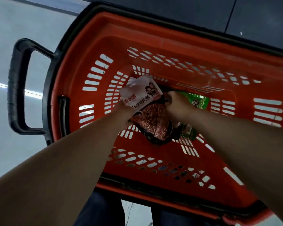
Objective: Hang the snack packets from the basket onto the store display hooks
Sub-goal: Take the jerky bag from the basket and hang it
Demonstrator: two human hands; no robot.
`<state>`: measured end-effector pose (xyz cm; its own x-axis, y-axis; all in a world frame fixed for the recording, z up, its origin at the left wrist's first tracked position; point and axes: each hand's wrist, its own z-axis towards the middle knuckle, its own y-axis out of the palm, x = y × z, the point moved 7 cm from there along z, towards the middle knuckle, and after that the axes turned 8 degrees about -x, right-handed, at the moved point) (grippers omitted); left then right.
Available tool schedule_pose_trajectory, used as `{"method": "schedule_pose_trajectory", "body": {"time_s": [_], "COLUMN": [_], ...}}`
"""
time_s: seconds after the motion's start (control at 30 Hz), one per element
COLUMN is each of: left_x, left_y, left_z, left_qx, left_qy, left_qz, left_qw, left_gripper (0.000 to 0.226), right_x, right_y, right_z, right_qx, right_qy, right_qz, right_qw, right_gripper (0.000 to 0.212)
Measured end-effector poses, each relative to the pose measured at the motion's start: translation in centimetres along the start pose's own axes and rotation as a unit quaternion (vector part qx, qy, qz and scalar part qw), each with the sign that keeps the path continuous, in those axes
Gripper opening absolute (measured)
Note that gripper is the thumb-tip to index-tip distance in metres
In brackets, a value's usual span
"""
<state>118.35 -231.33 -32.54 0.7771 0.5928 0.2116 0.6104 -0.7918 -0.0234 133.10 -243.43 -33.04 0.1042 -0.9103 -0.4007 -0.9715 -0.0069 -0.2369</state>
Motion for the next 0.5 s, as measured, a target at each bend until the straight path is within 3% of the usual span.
{"method": "schedule_pose_trajectory", "body": {"time_s": [0.07,0.17,0.4,0.5], "left_x": [0.5,0.5,-0.2,0.6], "left_y": [0.2,0.0,-1.1,-1.3], "left_z": [-0.2,-0.4,-2.2,-3.5], "left_qx": [-0.042,-0.079,-0.127,-0.086], "left_qy": [0.031,0.05,0.012,0.007], "left_qz": [0.014,0.013,-0.049,-0.025], "left_qw": [0.999,0.996,0.991,0.996], "left_gripper": [0.007,0.011,0.024,0.02], "right_x": [0.7,0.4,0.6,-0.1], "right_y": [-0.3,-0.5,-1.5,-2.4], "right_z": [1.4,1.8,-0.9,-3.0], "right_qx": [-0.037,-0.053,0.039,0.07], "right_qy": [0.052,0.045,0.045,0.035], "right_qz": [0.082,0.165,0.219,0.243], "right_qw": [0.995,0.984,0.974,0.967], "right_gripper": [0.047,0.044,0.014,0.019]}}
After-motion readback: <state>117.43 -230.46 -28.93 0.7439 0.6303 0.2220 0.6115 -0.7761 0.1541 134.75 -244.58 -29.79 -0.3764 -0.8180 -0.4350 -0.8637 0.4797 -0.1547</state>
